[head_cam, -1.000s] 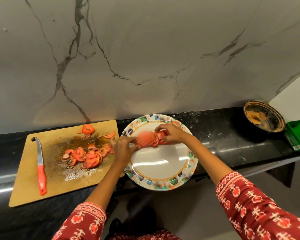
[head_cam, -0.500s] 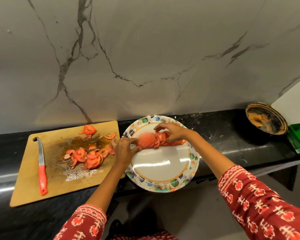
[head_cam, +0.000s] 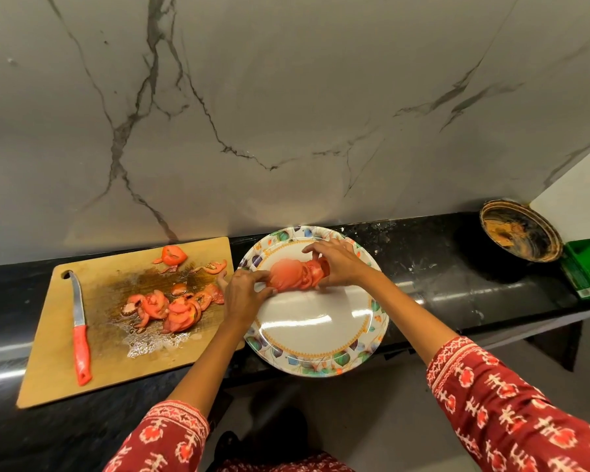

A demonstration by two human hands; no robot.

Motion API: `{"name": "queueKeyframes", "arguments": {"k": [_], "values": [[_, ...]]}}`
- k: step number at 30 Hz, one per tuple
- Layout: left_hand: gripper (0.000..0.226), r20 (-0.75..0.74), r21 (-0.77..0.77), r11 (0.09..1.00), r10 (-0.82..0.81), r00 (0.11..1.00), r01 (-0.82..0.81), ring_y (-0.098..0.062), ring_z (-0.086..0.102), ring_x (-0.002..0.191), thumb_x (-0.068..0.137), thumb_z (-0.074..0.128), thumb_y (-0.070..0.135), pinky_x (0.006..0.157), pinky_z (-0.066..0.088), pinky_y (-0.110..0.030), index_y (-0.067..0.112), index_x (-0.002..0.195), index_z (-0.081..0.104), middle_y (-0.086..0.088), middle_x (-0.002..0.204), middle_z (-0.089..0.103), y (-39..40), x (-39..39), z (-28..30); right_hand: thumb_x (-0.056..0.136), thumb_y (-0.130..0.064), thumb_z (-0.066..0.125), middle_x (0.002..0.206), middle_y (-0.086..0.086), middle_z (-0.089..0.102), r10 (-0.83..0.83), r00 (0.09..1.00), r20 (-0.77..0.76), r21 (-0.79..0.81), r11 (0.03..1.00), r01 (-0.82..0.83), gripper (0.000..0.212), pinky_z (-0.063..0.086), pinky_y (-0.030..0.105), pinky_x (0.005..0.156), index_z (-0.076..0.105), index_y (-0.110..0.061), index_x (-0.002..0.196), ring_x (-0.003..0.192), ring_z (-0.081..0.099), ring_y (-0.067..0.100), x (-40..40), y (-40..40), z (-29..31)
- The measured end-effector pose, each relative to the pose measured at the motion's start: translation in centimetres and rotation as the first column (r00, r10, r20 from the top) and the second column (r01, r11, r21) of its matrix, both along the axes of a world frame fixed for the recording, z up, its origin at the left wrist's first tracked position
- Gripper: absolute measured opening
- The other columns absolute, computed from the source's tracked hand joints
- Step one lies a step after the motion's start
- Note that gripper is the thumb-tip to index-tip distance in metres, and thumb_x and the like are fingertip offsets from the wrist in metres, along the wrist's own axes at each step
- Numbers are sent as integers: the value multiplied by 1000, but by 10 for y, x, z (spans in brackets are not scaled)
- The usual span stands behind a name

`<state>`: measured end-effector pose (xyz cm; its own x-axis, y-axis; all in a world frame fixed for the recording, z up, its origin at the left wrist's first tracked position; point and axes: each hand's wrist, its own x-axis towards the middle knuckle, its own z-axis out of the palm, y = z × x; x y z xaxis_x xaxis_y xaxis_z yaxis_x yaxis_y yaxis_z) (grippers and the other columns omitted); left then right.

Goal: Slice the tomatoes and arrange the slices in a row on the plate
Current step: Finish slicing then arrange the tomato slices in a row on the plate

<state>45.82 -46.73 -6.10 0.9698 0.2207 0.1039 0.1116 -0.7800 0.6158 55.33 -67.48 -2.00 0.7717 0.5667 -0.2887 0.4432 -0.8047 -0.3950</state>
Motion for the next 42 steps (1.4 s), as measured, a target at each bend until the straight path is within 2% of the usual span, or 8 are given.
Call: {"name": "queueKeyframes", "arguments": {"k": [6,10,15,20,25,34,38,42], "values": [[43,-11,-3,1000,-15,1000,15,-23,52,108,71,77,32,102,19,-45,17,110,68,-5,106,69,0,-2,2,67,-38,82,148,-1,35,71,997,-24,-19,997,-72,99,4,59,114,22,-29,146,141,18,25,-8,14,5],[42,-14,-8,1000,-15,1000,15,-22,52,107,71,77,32,103,20,-46,18,110,68,-4,106,69,0,-3,4,75,-34,76,140,0,47,74,996,53,-6,997,-74,90,-2,52,114,21,-25,146,138,28,23,-16,21,4],[42,-12,8,1000,-13,1000,14,-21,52,107,71,77,33,102,17,-43,20,110,68,-4,105,69,-4,-3,5,78,-31,71,136,0,51,67,995,78,-13,998,-66,84,-5,54,114,22,-23,145,136,31,22,-17,17,7],[65,-60,3,1000,13,998,-13,-24,45,118,67,79,39,101,13,-37,21,126,57,-10,122,59,-1,0,5,75,-40,75,143,-1,44,86,993,77,18,996,-88,91,-4,55,114,21,-24,146,139,27,22,-17,24,4],[98,-214,62,984,-152,965,169,-20,29,133,62,78,51,108,7,-45,28,143,28,4,138,49,-2,12,12,77,-36,74,138,1,49,90,993,74,2,996,-91,87,2,53,116,21,-24,145,136,32,22,-17,31,2],[94,-251,24,978,-197,948,209,-21,26,135,68,75,49,111,8,-52,28,144,24,6,138,48,1,22,10,76,-26,75,135,4,47,47,999,-2,40,998,-47,90,10,52,115,18,-23,146,133,33,24,-13,27,6],[99,-218,13,983,-173,960,181,-21,29,132,65,78,47,109,8,-45,28,145,24,5,136,50,6,18,12,75,-32,76,139,2,46,43,999,-6,55,998,-42,92,8,50,114,17,-25,146,135,32,24,-12,23,6],[87,-200,48,984,-159,967,172,-19,37,127,69,76,43,106,11,-41,26,142,32,7,124,60,16,13,11,74,-37,77,138,0,47,41,999,7,91,995,-42,93,5,49,115,19,-26,145,135,32,23,-12,24,5]]}}
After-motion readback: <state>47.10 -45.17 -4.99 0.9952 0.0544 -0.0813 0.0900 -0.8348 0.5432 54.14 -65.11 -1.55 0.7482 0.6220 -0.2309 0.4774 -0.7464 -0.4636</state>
